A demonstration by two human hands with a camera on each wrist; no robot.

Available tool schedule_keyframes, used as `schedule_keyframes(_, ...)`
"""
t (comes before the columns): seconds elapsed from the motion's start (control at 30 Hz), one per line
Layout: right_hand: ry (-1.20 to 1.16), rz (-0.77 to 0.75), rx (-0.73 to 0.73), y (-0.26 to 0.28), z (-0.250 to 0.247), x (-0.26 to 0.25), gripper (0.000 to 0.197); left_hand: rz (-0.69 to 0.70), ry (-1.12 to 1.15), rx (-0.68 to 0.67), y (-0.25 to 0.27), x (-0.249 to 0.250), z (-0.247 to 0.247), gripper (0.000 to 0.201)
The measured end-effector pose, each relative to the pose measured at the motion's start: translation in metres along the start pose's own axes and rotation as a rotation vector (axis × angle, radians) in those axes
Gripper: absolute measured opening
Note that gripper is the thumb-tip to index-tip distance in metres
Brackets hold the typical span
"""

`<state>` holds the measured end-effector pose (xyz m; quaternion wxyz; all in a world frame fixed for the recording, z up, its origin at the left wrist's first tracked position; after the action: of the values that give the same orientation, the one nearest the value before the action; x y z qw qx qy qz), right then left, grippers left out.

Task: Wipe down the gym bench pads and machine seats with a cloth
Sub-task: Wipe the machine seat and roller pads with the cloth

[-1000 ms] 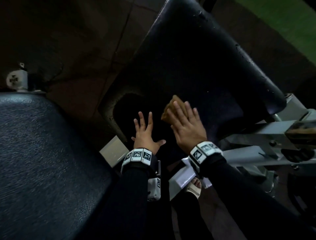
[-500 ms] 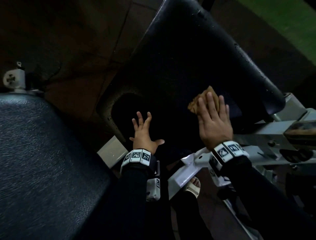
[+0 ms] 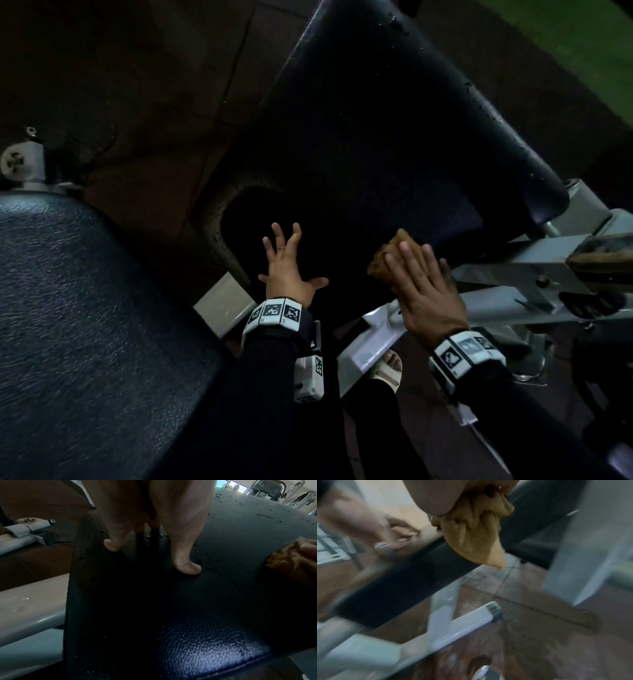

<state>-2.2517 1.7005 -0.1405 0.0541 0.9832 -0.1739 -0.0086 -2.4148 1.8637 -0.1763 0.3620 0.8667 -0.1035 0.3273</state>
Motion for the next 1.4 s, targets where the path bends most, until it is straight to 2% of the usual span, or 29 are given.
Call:
schedule_keyframes(0.17,-0.138,0.229,0.050,-0.046,-0.024,0.008,0.055,0.005,0.014,0.002,0.001,0.002,0.000,0.111)
schedule_keyframes(0.27,-0.177,0.279,0.069,-0.080,-0.027,-0.010,0.056,0.007,0.009,-0.001,0.002,0.003,0.000,0.112)
schedule_keyframes(0.4,-0.181,0.118,0.058,-0.083,-0.018,-0.046,0.057,0.006,-0.001,0.007,0.002,0.004,-0.001,0.113)
schedule_keyframes(0.53,-0.135,-0.051,-0.002,-0.037,-0.002,-0.053,0.055,0.002,-0.011,0.008,0.002,0.004,-0.001,0.113)
schedule_keyframes(0.6,-0.105,-0.045,-0.026,-0.014,0.002,-0.041,0.058,0.006,-0.068,-0.003,0.000,0.005,-0.001,0.114)
schedule_keyframes(0.73,-0.047,0.083,-0.066,0.000,-0.005,-0.009,0.068,0.025,-0.161,0.005,0.000,0.007,-0.006,0.116)
schedule_keyframes(0.83,-0.105,0.188,-0.080,-0.021,-0.019,0.005,0.066,0.049,-0.190,0.065,-0.003,0.010,-0.019,0.117)
schedule_keyframes(0.9,-0.144,0.230,-0.085,-0.043,-0.028,0.008,0.060,0.003,-0.217,0.068,-0.013,0.008,-0.033,0.123)
schedule_keyframes(1.0,-0.138,0.259,-0.093,-0.082,-0.037,0.009,0.058,-0.120,-0.237,-0.016,-0.026,-0.003,-0.049,0.138)
schedule_keyframes(1.07,-0.129,0.275,-0.094,-0.112,-0.042,0.004,0.059,-0.132,-0.225,-0.083,-0.029,-0.007,-0.050,0.140)
schedule_keyframes(1.13,-0.137,0.276,-0.079,-0.142,-0.046,-0.007,0.058,-0.112,-0.223,-0.091,-0.028,-0.006,-0.047,0.138)
schedule_keyframes(1.27,-0.162,0.204,-0.071,-0.184,-0.043,-0.048,0.056,-0.106,-0.218,-0.063,-0.029,-0.007,-0.045,0.137)
schedule_keyframes(1.4,-0.139,0.008,-0.077,-0.167,-0.029,-0.088,0.057,-0.105,-0.199,-0.055,-0.032,-0.008,-0.044,0.137)
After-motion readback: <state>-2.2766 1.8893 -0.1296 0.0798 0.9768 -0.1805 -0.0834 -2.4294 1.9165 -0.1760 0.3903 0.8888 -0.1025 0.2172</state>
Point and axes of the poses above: each hand's wrist, its own y-axis away from the middle knuckle, its own z-axis out of the palm, x = y × z, the point moved 5 cm from there along -y, towards the middle knuckle, and after that the axes turned 4 degrees about z, right-handed, at the moved point
